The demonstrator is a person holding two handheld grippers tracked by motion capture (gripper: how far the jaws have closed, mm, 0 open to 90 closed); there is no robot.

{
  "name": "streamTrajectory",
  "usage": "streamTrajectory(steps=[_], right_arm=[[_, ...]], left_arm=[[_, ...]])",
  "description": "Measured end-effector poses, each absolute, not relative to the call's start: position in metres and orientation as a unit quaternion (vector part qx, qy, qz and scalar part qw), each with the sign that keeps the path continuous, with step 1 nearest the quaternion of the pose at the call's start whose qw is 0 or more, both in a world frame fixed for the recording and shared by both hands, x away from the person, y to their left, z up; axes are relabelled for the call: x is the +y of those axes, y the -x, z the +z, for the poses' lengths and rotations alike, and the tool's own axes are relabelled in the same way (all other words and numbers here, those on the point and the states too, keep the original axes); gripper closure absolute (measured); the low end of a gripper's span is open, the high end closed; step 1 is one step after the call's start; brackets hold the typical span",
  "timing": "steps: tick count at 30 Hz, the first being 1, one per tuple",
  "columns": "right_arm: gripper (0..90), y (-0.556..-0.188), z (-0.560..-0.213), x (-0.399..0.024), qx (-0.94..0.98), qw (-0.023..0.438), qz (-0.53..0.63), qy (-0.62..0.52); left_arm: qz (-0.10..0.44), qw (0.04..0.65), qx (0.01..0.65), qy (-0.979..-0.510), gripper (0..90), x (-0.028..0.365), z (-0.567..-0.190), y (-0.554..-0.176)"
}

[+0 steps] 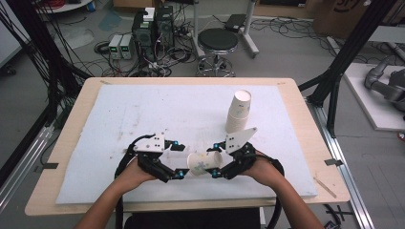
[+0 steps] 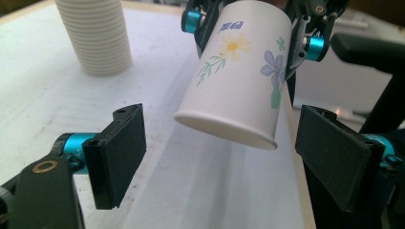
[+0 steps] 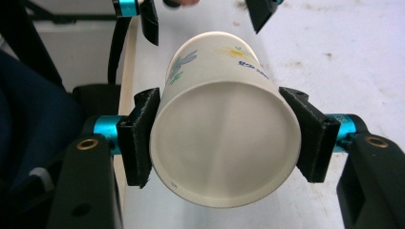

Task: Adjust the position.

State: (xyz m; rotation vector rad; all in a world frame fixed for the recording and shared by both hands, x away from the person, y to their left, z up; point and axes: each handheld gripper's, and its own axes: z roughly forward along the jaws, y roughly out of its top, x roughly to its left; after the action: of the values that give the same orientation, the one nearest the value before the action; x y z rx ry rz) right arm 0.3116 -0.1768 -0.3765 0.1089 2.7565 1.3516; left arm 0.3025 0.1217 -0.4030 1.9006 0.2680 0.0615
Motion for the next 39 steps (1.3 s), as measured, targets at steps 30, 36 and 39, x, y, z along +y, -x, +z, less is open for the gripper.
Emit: streamTrajectory(steps=[30, 36, 39], right_arm=[[35.5, -0.304, -0.392, -0.199, 0.835, 0.023, 0.547, -0.050], [35.5, -0.303, -0.392, -0.199, 0.829, 0.013, 0.557, -0.045], [35.5, -0.303, -0.392, -0.198, 0.825, 0.006, 0.563, -0.044]], left_arm=[[0.013, 0.656, 0.104, -0.747, 17.4, 0.112, -0.421, -0.294], [0.016, 0.663, 0.104, -0.741, 17.4, 0.110, -0.422, -0.293], [0.013, 0.661, 0.097, -0.744, 17.4, 0.108, -0.422, -0.292]])
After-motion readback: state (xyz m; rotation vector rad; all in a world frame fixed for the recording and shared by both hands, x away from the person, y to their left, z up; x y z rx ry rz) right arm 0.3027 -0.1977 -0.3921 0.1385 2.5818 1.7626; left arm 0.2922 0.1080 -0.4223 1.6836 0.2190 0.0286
